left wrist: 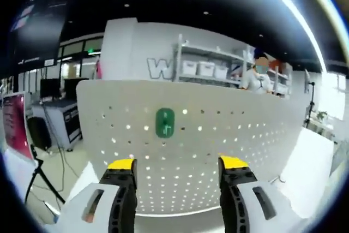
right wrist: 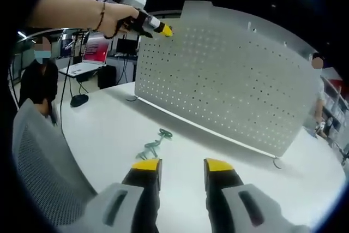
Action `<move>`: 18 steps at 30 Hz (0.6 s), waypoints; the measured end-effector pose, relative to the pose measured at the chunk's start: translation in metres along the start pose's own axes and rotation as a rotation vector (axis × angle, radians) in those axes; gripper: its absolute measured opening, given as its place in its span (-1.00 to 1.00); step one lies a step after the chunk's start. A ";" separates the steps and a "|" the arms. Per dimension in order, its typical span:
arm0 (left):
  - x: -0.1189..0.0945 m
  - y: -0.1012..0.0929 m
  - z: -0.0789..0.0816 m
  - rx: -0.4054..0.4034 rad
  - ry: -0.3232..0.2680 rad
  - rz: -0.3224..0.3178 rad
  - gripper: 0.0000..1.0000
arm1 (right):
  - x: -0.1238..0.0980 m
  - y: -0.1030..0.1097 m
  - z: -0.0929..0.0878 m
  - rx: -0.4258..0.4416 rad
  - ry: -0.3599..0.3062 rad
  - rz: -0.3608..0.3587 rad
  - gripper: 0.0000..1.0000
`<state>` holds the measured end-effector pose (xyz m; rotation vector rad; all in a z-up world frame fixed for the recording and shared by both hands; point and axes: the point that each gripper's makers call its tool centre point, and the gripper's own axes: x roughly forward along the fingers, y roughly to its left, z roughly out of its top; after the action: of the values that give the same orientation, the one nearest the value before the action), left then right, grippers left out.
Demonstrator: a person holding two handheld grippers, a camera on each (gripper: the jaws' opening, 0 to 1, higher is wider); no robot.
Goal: Insert the hook assembly into the mounting plate slot until the hook locks in place.
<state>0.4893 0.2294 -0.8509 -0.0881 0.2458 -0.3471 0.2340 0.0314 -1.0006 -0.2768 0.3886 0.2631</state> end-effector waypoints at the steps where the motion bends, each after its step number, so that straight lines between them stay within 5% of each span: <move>1: -0.007 -0.005 -0.007 0.009 0.022 -0.019 0.40 | 0.000 0.001 0.000 -0.001 0.002 0.002 -0.45; 4: -0.026 -0.025 -0.027 0.094 0.069 -0.090 0.46 | 0.000 0.002 0.000 -0.005 0.003 0.006 -0.45; 7: -0.042 -0.040 -0.047 0.056 0.109 -0.144 0.62 | 0.000 0.003 -0.001 -0.005 0.004 0.010 -0.45; 9: -0.057 -0.058 -0.065 -0.020 0.142 -0.238 0.68 | 0.001 0.004 -0.001 -0.004 0.004 0.015 -0.45; 10: -0.064 -0.061 -0.074 -0.060 0.160 -0.251 0.73 | 0.001 0.004 -0.001 -0.005 0.006 0.017 -0.45; 18: -0.103 -0.066 -0.122 -0.013 0.250 -0.303 0.95 | 0.002 0.006 -0.002 -0.007 0.009 0.026 -0.45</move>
<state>0.3429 0.1982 -0.9369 -0.0945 0.4841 -0.6597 0.2331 0.0372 -1.0042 -0.2799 0.4002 0.2887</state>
